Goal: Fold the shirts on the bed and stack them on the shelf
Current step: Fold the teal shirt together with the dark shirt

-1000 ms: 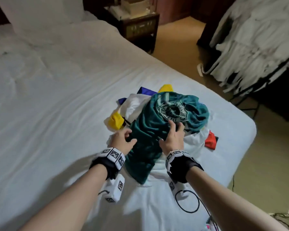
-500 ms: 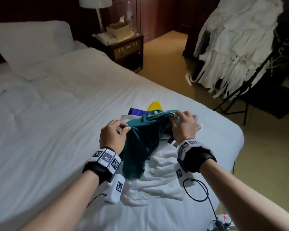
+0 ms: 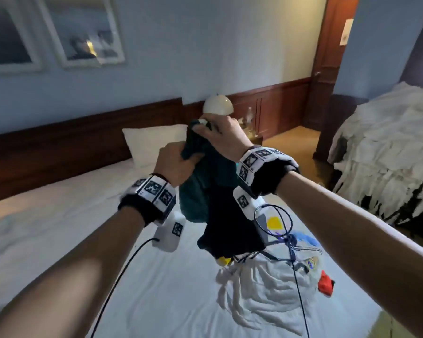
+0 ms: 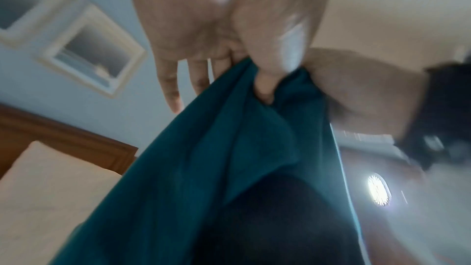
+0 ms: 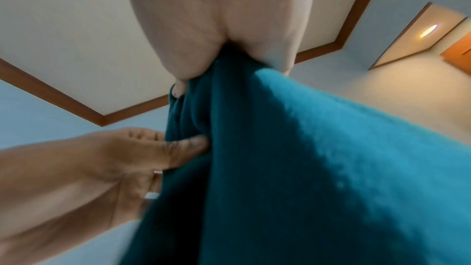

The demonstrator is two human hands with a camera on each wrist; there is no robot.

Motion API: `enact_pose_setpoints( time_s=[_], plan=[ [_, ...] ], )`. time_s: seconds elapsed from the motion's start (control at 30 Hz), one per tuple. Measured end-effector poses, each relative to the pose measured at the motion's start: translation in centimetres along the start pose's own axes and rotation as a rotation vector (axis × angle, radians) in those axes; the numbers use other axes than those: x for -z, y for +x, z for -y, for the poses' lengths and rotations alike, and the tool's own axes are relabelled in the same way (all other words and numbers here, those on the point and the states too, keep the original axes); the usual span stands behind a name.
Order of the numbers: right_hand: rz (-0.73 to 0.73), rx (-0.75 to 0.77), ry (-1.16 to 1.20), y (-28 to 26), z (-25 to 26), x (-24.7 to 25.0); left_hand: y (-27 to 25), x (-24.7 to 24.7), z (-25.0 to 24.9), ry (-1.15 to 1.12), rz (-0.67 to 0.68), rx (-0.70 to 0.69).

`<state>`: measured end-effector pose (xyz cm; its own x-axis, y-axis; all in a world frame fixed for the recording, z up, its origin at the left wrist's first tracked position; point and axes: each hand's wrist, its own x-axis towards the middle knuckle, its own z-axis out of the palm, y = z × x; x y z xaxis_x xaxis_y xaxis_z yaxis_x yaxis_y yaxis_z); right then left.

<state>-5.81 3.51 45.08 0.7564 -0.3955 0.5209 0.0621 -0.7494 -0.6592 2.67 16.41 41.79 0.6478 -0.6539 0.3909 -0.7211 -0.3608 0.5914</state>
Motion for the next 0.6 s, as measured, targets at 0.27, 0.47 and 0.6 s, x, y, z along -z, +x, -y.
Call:
enact_pose_setpoints(
  time_s=[0.27,0.47,0.6],
  plan=[
    [0.362,-0.159,-0.143,-1.1,8.4,-6.2,-3.0,18.9,1.6,0.021,-0.416,0.188],
    [0.566,-0.058,-0.017,-0.4,13.6,-11.0,-7.4,27.5,4.1,-0.05,-0.645,0.348],
    [0.4,-0.024,0.335,2.0,18.4,-12.6,-10.2,32.1,5.4,0.152,-0.623,0.439]
  ],
)
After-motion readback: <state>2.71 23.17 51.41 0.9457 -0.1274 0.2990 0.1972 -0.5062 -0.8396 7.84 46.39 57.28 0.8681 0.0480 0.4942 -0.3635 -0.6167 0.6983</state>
